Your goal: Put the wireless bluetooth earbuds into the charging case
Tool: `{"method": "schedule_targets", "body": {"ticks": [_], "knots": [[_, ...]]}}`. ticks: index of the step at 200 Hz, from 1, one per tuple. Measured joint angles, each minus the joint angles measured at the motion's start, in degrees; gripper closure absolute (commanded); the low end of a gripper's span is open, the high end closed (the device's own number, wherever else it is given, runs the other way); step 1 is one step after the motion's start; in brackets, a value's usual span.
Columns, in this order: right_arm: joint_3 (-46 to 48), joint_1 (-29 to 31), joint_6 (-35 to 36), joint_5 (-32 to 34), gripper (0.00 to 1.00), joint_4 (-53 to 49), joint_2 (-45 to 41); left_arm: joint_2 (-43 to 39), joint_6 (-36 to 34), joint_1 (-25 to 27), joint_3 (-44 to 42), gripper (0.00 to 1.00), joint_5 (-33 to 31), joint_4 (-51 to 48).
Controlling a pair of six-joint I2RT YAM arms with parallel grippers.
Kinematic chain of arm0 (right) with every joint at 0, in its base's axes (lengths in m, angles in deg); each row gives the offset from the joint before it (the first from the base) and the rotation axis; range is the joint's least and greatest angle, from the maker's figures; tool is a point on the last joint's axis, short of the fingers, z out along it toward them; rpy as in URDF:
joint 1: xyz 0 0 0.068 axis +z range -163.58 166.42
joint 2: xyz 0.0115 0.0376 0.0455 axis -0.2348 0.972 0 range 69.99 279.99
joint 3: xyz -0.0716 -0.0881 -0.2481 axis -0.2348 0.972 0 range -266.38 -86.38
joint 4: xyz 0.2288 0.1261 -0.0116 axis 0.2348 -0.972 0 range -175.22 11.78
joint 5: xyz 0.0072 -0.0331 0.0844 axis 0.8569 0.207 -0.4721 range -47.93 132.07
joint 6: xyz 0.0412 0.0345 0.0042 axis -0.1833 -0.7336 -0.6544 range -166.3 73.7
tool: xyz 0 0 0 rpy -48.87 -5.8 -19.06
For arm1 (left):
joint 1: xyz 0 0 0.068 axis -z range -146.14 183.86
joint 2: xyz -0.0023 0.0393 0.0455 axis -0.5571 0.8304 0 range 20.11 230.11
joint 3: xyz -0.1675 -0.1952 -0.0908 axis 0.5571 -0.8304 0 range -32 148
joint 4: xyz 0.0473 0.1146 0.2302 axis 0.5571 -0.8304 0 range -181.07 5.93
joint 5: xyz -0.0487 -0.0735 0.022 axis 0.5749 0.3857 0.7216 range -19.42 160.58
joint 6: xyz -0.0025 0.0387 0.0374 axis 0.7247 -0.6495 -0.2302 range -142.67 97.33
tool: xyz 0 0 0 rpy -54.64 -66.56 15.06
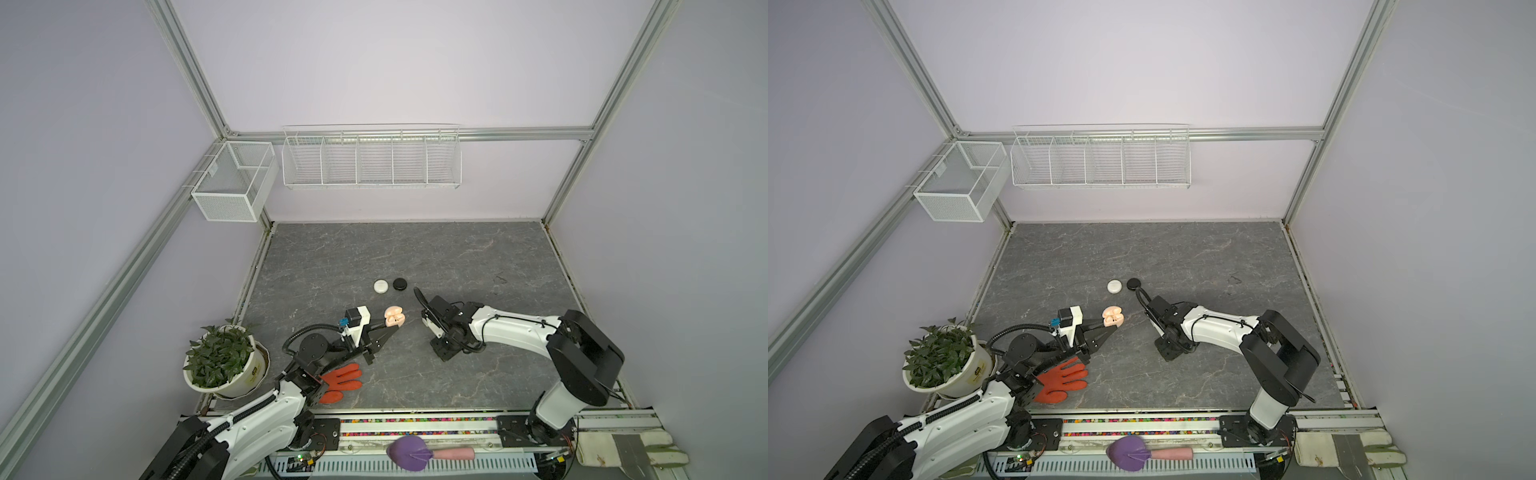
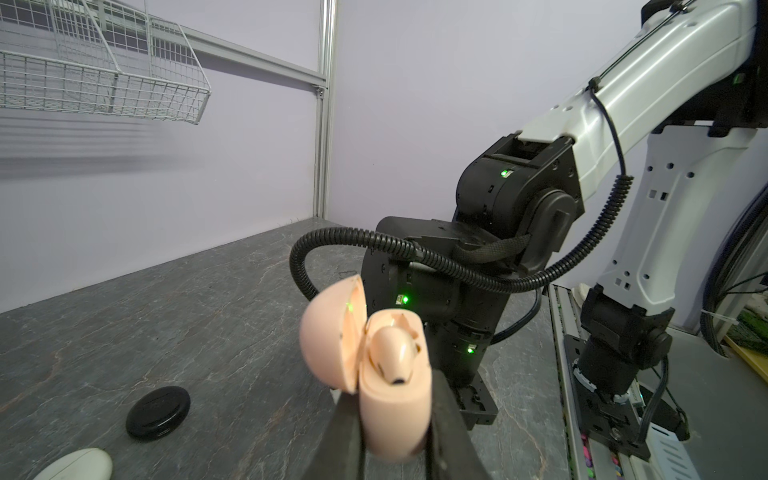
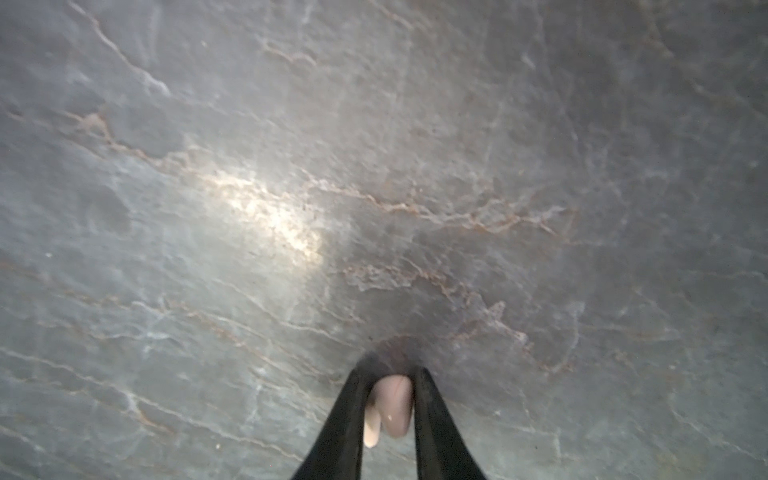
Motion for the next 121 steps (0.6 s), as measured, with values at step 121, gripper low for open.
{"method": "schedule_targets", "body": {"ticks": [121], "knots": [[0.37,-0.02,-5.16,0.24,0.87,0.57,-0.37,0.52,-0.15,0.0,0.0,1.0,0.0,-0.15]]}}
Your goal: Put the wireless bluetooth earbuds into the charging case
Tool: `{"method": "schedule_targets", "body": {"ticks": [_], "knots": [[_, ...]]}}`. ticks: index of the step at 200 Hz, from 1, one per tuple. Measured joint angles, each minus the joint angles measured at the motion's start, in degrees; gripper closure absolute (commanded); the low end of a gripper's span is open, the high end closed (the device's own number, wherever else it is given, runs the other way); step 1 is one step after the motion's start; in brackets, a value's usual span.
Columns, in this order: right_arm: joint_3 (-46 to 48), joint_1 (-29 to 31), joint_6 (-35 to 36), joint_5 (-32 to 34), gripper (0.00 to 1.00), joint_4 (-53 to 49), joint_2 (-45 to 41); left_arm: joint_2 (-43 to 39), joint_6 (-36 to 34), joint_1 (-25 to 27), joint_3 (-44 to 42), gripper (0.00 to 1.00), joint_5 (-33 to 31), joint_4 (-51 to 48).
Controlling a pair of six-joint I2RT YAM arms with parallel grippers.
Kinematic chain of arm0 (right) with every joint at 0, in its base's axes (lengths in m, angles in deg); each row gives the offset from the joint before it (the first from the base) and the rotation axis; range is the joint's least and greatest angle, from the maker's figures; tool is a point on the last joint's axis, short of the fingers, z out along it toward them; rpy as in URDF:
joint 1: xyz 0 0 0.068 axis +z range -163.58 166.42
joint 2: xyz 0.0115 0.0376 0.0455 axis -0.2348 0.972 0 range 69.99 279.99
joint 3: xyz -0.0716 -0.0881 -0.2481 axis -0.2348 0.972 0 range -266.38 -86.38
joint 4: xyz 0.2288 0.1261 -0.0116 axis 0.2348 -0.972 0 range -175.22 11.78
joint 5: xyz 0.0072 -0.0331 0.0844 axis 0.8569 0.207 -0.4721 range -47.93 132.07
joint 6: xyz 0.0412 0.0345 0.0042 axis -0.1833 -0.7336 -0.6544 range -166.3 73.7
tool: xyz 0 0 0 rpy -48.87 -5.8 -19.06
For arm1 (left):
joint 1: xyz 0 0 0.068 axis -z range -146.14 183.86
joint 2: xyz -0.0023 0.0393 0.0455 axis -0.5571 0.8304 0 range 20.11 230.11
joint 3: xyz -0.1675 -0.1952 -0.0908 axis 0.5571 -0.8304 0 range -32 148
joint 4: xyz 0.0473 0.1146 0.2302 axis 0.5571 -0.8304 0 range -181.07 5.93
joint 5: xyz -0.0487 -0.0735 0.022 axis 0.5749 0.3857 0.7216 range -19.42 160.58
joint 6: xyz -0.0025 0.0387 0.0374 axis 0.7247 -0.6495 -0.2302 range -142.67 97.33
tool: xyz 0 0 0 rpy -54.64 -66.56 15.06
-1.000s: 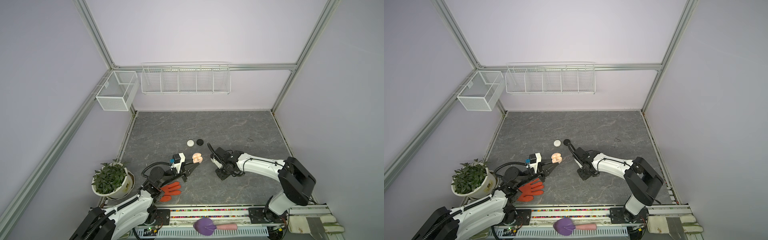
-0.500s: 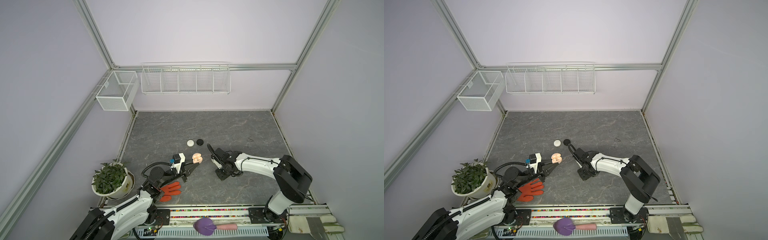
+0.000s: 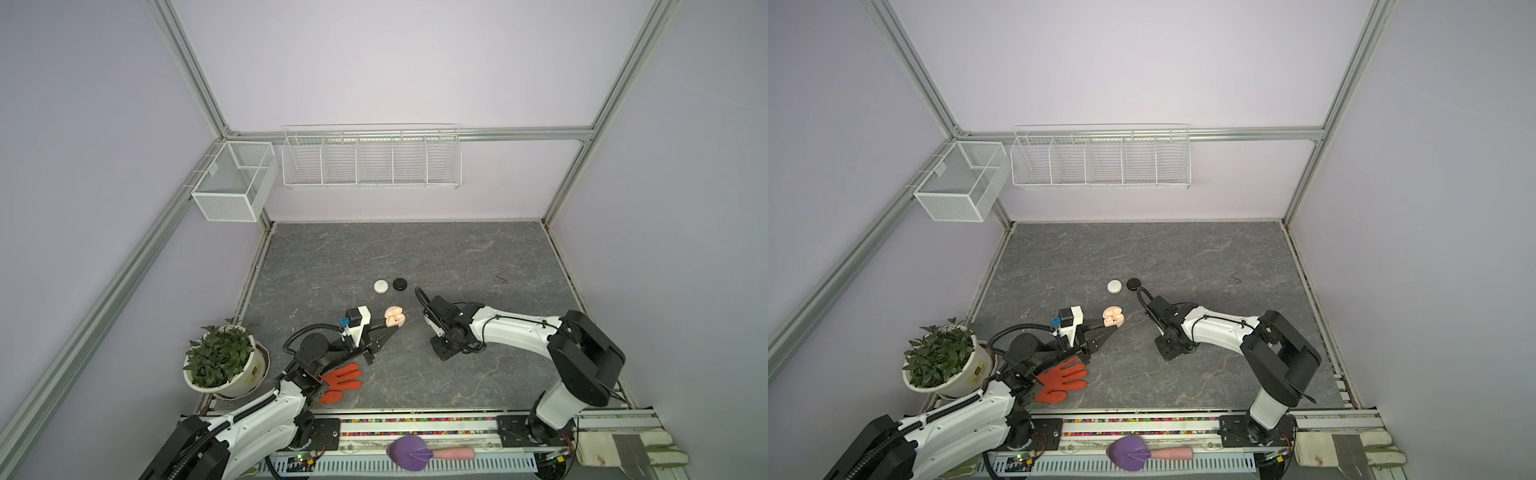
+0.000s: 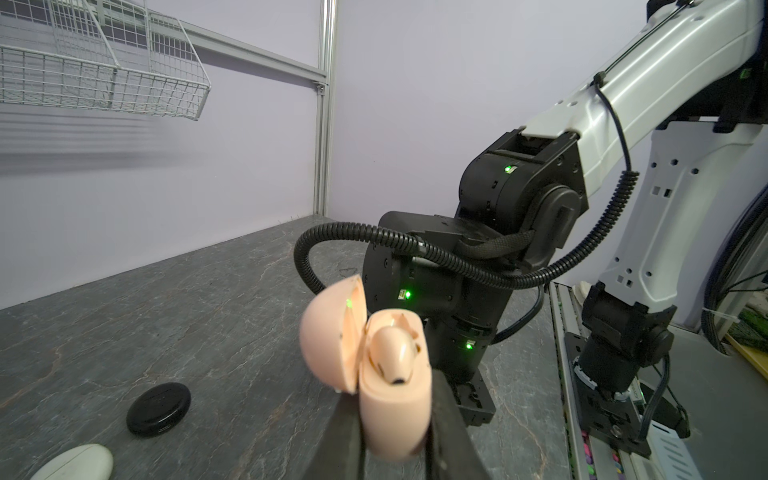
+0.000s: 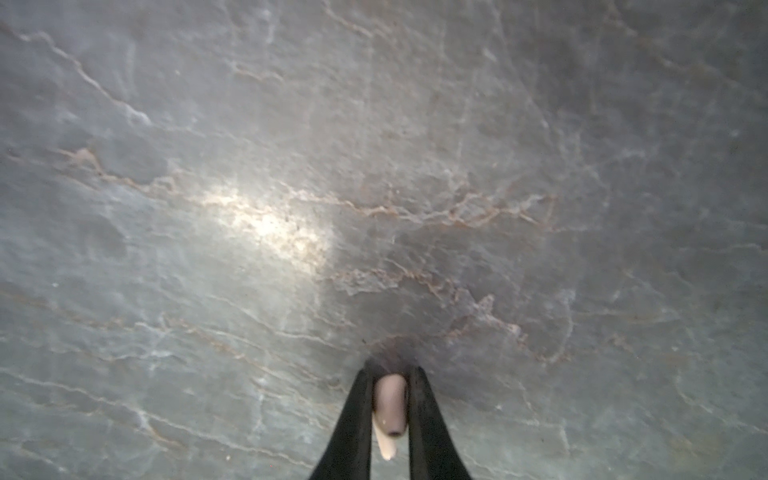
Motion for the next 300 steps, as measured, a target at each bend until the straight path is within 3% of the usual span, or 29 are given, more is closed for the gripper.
{"method": "schedule_targets", "body": {"ticks": [300], "knots": [[8.24,0.0,-12.26,1.03,0.92,16.9,-7.21,0.26,2.14,0.0,0.0,1.0,-0.42,1.95]]}}
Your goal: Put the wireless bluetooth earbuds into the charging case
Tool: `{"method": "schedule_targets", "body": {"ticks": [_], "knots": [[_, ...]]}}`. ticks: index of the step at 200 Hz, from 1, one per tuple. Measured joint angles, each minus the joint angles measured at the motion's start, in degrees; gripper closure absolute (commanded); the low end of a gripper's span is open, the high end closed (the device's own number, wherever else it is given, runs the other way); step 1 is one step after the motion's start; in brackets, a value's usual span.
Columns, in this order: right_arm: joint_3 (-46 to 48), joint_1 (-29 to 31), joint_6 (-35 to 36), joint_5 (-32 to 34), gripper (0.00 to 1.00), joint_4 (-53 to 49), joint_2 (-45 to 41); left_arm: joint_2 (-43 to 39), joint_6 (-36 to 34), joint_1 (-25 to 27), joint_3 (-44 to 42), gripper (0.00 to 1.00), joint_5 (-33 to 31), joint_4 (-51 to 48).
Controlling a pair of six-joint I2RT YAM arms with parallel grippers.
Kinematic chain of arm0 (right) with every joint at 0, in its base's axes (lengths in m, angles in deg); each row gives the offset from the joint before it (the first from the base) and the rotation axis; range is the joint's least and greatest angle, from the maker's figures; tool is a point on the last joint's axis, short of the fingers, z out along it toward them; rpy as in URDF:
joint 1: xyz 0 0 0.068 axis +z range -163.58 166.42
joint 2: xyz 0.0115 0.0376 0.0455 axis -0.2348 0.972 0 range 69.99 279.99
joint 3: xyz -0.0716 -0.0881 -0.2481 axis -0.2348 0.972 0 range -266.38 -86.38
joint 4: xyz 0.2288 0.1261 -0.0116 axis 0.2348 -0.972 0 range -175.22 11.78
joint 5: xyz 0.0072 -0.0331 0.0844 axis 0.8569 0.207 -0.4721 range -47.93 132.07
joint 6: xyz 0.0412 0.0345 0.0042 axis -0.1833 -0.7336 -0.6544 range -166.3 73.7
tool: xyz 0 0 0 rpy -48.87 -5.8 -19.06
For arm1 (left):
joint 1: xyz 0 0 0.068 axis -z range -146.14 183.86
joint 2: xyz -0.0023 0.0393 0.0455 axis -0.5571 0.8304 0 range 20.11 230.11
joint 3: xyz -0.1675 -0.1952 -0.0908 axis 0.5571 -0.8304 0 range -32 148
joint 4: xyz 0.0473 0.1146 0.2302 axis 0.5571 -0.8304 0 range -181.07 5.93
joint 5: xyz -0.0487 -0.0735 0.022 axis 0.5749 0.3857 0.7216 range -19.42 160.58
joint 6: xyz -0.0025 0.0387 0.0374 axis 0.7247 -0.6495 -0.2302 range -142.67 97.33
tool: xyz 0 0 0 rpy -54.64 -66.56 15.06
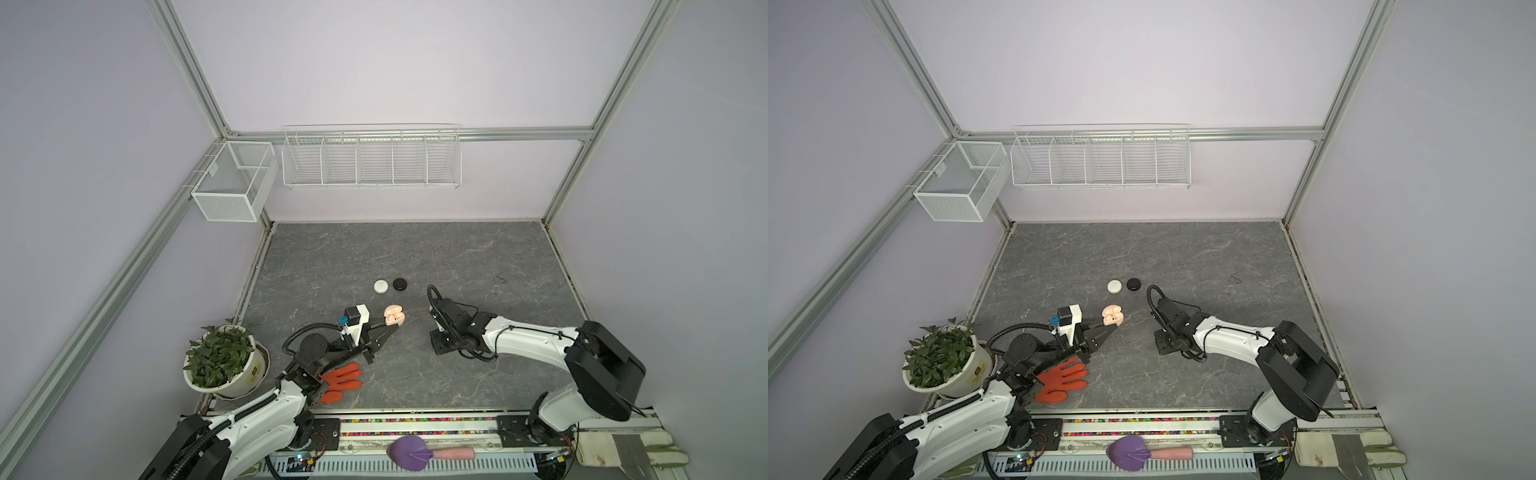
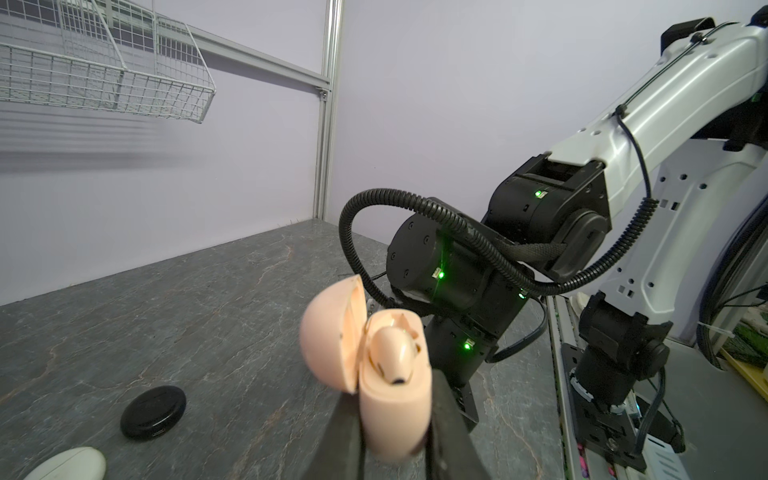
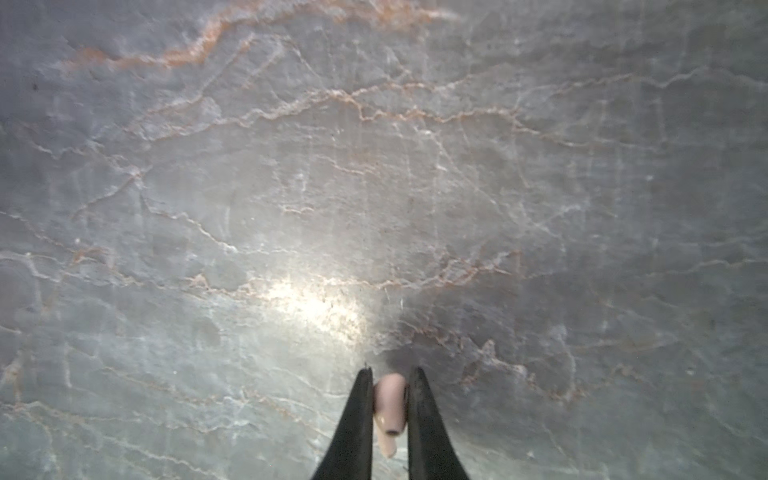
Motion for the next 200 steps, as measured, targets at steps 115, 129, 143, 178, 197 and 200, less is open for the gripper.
{"method": "schedule_targets", "body": {"ticks": [115,129,143,178,197,200], "knots": [[0.17,0.0,-1.05,0.33,0.92,3.67,-0.5,-0.15,0.68,0.0,0.0,1.0,-1.53,1.57],[0.04,0.0,-1.05,0.48,0.92,3.85,-0.35,1.09,0.7,0.0,0.0,1.0,-1.49,2.36],[0.0,0.0,-1.05,0.52,0.92,4.0,-0.22,2.51,0.85,0.0,0.02,1.0,-1.42,3.13],[-0.02,0.0,-1.07,1.55,0.92,4.17,-0.22,7.32,1.77,-0.44,0.28,1.0,-0.55,7.13],[-0.04,0.0,-1.05,1.75,0.92,4.26,-0.22,10.91,3.1,-1.53,0.48,1.0,0.48,10.71],[-0.04,0.0,-1.05,1.79,0.92,4.28,-0.22,11.54,3.37,-1.7,0.5,1.0,0.63,11.37]]}}
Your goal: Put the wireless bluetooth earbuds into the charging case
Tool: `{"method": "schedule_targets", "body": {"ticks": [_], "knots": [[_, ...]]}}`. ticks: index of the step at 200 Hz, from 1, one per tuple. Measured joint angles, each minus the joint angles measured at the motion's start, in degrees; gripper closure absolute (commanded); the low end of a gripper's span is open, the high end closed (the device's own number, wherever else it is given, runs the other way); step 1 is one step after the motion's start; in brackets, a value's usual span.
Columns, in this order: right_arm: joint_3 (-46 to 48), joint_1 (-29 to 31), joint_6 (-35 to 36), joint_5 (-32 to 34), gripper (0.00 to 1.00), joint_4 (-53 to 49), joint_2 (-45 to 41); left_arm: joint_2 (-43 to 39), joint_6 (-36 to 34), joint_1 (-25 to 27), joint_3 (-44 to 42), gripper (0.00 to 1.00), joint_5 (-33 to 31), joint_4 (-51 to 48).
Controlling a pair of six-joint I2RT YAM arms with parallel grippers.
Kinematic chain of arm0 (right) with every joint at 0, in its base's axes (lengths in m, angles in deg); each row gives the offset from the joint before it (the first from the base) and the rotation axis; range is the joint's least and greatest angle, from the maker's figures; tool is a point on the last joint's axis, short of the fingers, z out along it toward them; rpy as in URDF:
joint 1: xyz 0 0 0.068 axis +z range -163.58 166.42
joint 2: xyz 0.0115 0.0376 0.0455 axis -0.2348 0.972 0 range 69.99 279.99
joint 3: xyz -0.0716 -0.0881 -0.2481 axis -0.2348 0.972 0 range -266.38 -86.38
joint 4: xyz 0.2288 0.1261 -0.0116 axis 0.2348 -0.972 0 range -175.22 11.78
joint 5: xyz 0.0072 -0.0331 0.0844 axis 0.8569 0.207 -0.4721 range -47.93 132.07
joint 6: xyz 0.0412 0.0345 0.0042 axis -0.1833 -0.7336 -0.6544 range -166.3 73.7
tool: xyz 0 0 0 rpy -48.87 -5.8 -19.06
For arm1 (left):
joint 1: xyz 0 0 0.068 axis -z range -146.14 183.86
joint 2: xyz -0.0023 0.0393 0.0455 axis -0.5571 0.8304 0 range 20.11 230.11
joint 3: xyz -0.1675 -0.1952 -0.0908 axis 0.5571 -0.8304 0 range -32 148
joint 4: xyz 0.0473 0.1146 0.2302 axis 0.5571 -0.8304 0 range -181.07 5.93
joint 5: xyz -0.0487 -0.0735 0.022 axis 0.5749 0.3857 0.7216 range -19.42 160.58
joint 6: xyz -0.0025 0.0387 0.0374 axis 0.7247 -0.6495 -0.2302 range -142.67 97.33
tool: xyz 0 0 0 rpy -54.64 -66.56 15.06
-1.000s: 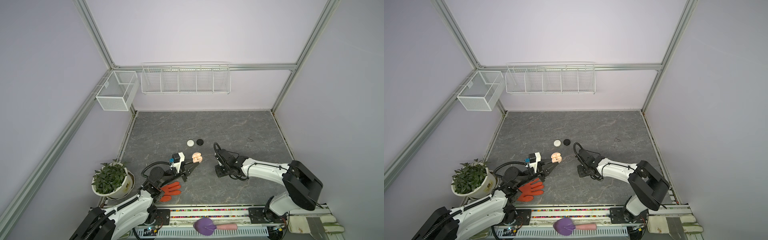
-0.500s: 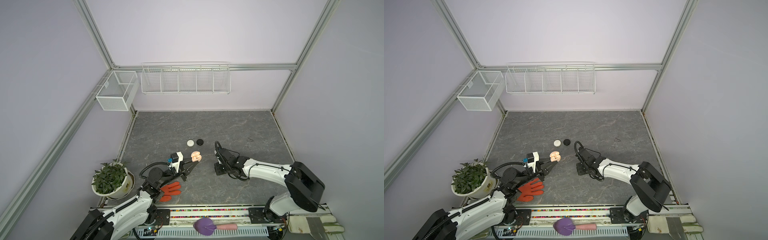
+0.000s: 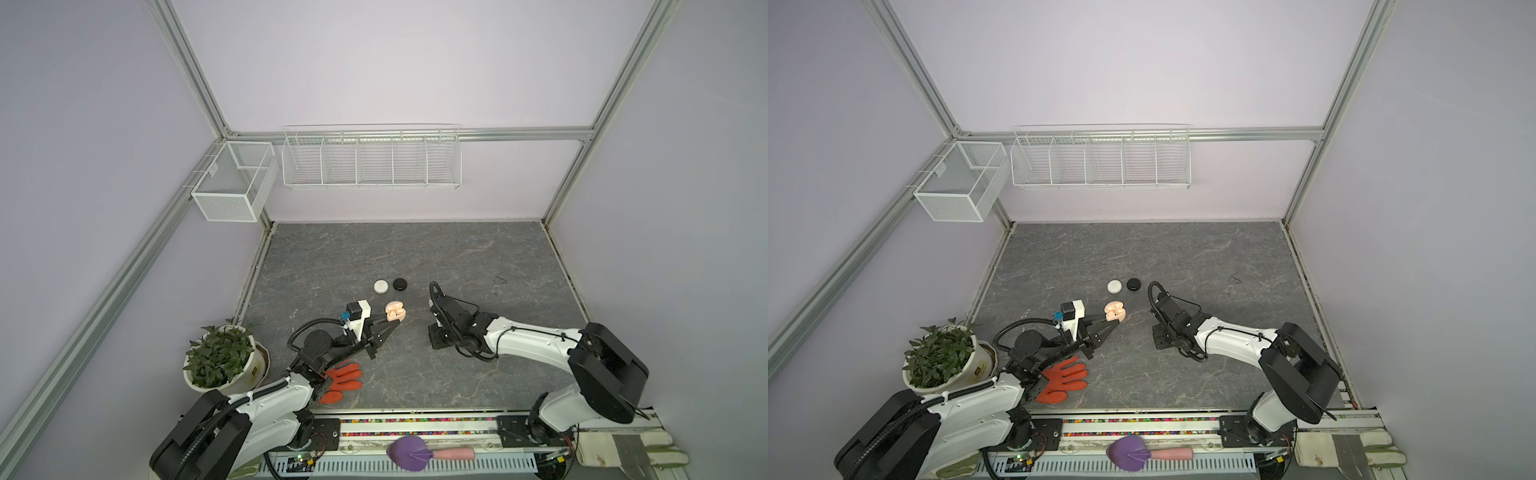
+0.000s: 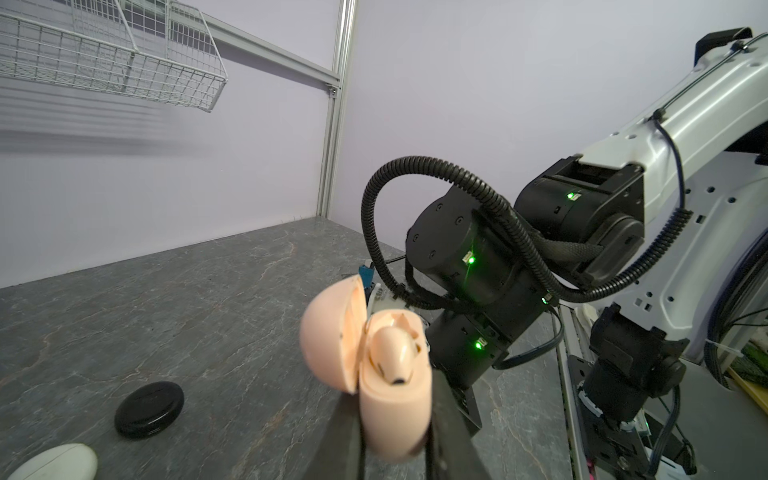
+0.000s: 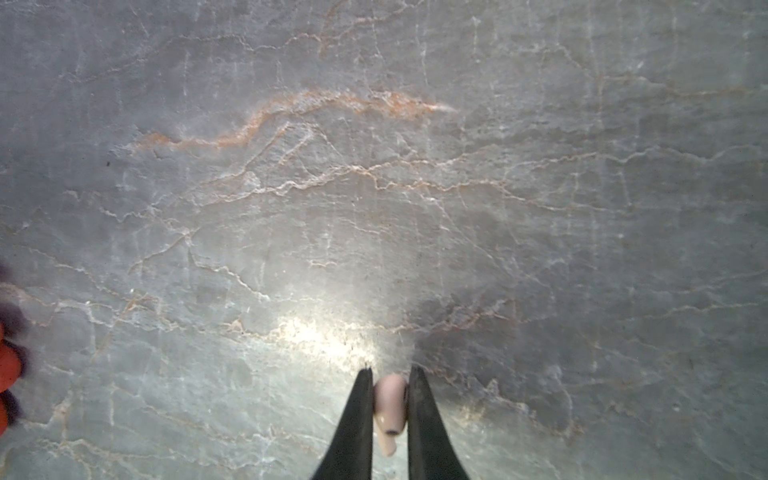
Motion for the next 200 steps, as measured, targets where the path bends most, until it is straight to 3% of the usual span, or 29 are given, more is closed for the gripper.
{"method": "schedule_targets", "body": {"ticks": [49,119,200], "knots": [[0.0,0.0,0.0,0.37,0.92,1.22,-0.33,7.78,3.54,-2.58,1.01,1.0,3.87,9.44],[-0.94,0.0,0.09,1.4,0.93,1.38,-8.13,6.99,5.09,-2.71,1.64,1.0,5.46,12.46],[-10.93,0.0,3.58,1.75,0.93,0.31,-13.92,2.67,5.88,-2.84,5.44,1.0,5.46,10.49]]}}
